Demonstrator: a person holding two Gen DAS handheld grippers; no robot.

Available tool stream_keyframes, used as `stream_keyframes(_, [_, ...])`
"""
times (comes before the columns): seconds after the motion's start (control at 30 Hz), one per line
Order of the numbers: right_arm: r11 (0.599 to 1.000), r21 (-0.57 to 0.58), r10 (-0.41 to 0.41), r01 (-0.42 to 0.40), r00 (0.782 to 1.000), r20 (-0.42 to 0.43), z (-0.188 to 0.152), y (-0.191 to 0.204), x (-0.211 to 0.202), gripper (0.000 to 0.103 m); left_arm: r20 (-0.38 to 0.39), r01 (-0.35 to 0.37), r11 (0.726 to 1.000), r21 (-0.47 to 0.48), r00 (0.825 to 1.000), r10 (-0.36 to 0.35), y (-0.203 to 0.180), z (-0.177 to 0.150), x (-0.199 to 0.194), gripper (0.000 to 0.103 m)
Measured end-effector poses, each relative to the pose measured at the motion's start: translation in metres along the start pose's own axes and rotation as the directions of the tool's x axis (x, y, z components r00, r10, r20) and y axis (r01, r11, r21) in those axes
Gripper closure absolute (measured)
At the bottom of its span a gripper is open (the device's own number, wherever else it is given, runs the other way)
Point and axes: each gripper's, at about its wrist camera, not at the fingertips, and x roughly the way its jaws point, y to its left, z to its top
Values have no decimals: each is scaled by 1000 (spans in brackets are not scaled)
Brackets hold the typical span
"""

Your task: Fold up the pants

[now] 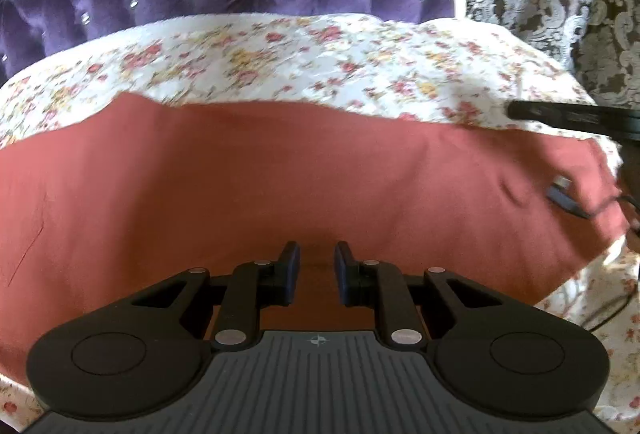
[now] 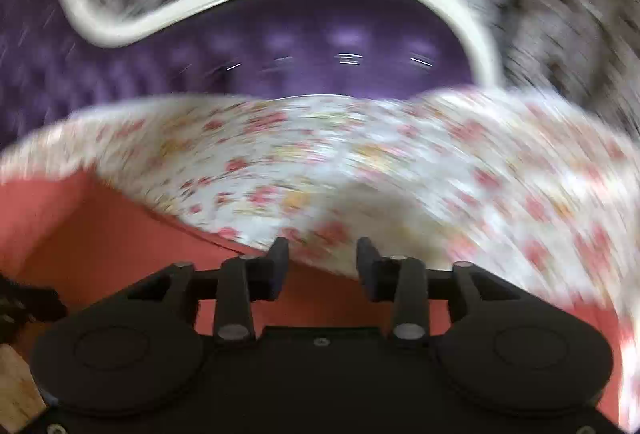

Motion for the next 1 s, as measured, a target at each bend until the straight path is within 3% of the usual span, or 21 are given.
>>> stream_keyframes(0.1, [987,152,-55,57,998,-19,-16,-42,-32,52,5,19,999,35,1000,-19,-16,6,2,84])
stream_keyframes(0.3, [927,281,-242,249,968,-60,-48,-108,-77,51,-10,78,990,114,997,-77,-56,14,14,84])
stream_keyframes(0.47, [895,345,-268,282,959,-87,-62,-144,-85,47,-46,101,983,152,994,-95,-79,12,29,84])
stream_keyframes(0.53, [896,355,-251,266,964,-89,-66,-151,-83,44,-63,89,983,160,995,-80,-82,10,35,84])
stream_keyframes(0.67, [909,386,-134,160,986,-95,-75,-160,-73,41,-65,83,984,160,995,-73,-83,10,35,84])
stream_keyframes(0.77, [921,373,-101,115,993,-56,-73,-162,-69,34,-74,91,986,140,994,-81,-81,12,35,84])
stream_keyframes(0.9, [925,379,-12,17,1000,-14,-68,-169,-59,33,-76,78,986,146,995,-68,-85,12,35,84])
stream_keyframes(0.93, [926,377,5,-1,1000,-10,-67,-169,-58,39,-75,73,986,152,995,-63,-86,13,36,84])
stream_keyframes(1.0, [929,370,39,-24,999,-32,-65,-166,-53,83,-76,66,986,156,996,-54,-88,13,35,84])
